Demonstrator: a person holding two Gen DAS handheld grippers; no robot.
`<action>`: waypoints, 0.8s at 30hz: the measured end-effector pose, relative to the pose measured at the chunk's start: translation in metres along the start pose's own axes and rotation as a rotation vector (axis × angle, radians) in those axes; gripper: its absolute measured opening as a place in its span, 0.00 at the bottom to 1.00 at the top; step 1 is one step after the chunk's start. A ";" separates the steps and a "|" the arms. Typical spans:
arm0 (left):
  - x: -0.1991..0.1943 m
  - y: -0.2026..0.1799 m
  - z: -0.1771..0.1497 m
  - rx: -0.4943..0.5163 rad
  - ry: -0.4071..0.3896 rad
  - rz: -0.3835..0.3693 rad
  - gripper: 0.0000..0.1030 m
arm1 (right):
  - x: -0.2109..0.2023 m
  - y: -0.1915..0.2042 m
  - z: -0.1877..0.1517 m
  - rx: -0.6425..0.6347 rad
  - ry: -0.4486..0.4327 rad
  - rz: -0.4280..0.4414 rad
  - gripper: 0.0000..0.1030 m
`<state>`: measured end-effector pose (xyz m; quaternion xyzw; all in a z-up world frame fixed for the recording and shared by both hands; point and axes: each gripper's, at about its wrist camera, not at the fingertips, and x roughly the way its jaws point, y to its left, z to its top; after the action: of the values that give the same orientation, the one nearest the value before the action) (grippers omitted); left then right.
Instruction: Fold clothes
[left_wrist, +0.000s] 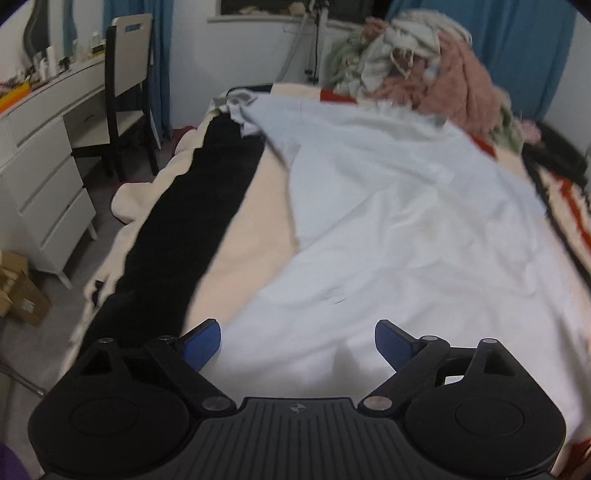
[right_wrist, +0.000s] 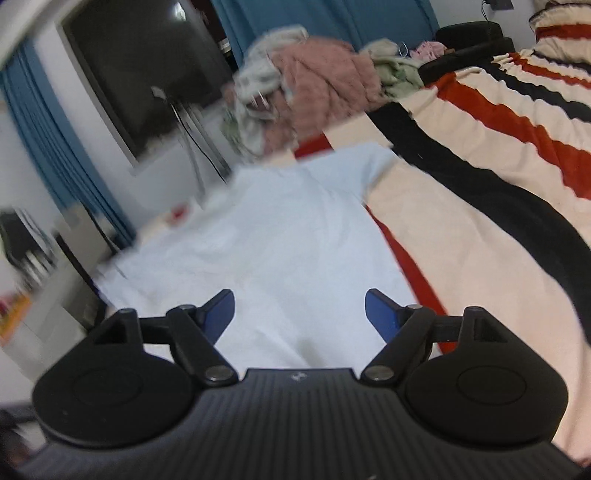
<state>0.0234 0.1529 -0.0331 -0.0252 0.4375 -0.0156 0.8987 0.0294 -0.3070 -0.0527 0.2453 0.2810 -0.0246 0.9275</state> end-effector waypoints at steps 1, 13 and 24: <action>0.005 0.004 -0.001 0.012 0.023 0.002 0.85 | 0.002 -0.004 -0.001 0.009 0.019 0.006 0.78; 0.015 0.031 -0.019 0.096 0.140 -0.018 0.55 | 0.001 -0.013 -0.009 0.078 0.077 0.049 0.78; -0.020 0.020 -0.021 0.101 0.247 -0.139 0.07 | -0.015 -0.004 -0.013 0.031 0.053 0.051 0.78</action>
<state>-0.0058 0.1728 -0.0313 -0.0084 0.5406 -0.1029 0.8349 0.0097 -0.3060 -0.0563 0.2672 0.2989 0.0011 0.9161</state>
